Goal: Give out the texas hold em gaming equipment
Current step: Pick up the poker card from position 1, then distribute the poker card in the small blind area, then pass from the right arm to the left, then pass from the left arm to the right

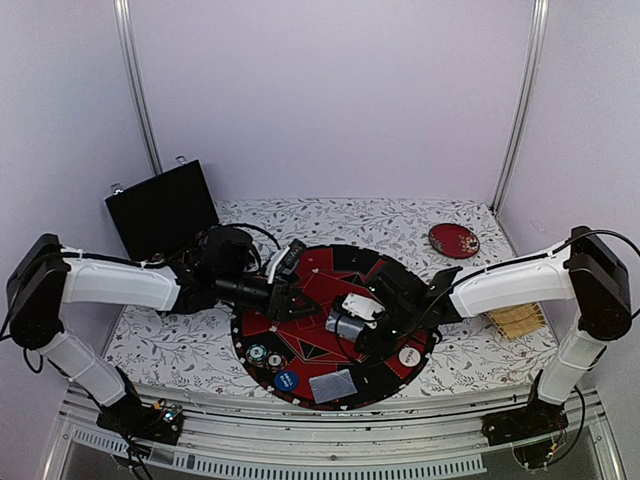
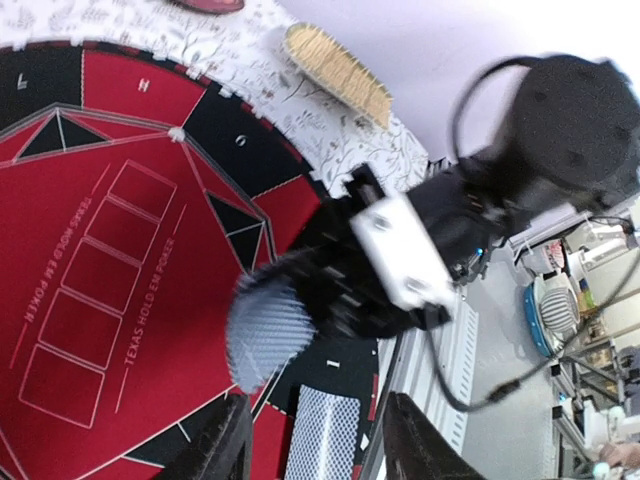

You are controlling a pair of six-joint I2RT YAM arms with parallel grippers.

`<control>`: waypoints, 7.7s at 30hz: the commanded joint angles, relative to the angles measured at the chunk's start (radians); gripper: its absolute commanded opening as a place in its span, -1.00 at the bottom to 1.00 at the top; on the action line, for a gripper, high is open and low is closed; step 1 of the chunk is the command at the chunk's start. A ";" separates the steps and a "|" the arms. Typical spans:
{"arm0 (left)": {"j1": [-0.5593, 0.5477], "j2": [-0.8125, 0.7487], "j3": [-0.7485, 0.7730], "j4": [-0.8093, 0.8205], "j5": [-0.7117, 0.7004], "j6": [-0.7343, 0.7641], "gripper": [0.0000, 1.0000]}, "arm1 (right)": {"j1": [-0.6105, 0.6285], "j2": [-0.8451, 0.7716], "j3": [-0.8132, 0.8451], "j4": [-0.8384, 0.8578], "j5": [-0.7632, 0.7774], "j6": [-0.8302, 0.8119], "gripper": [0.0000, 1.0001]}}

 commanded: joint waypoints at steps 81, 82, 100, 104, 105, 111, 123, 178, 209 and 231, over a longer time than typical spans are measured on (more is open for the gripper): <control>-0.335 0.009 -0.101 -0.312 -0.535 -0.417 -0.89 | -0.170 -0.235 -0.097 -0.031 0.144 0.118 -0.15; -0.337 0.008 -0.101 -0.316 -0.530 -0.418 -0.72 | -0.170 -0.236 -0.096 -0.031 0.141 0.117 -0.15; -0.183 -0.278 -0.009 -0.256 -0.455 -0.174 0.36 | -0.046 -0.219 -0.010 0.015 -0.085 0.009 -0.14; -0.133 -0.305 -0.030 -0.131 -0.359 -0.145 0.54 | -0.001 -0.163 0.058 0.016 -0.119 -0.009 -0.14; -0.132 -0.302 -0.023 -0.126 -0.347 -0.129 0.57 | 0.005 -0.145 0.078 0.015 -0.124 -0.011 -0.14; -0.130 -0.253 0.010 -0.196 -0.343 -0.044 0.60 | 0.027 -0.061 0.177 -0.001 -0.145 -0.020 -0.13; -0.116 -0.155 0.066 -0.237 -0.454 -0.001 0.06 | 0.046 0.006 0.230 -0.026 -0.169 -0.034 -0.13; -0.033 -0.122 -0.111 0.216 0.009 -0.266 -1.00 | 0.113 -0.092 0.143 0.243 0.145 -0.398 0.98; -0.036 -0.105 -0.115 0.246 0.149 -0.302 -0.73 | 0.170 -0.117 0.072 0.283 0.276 -0.535 0.23; -0.084 -0.058 -0.074 0.266 0.134 -0.298 -0.95 | 0.169 -0.134 0.076 0.302 0.231 -0.529 0.29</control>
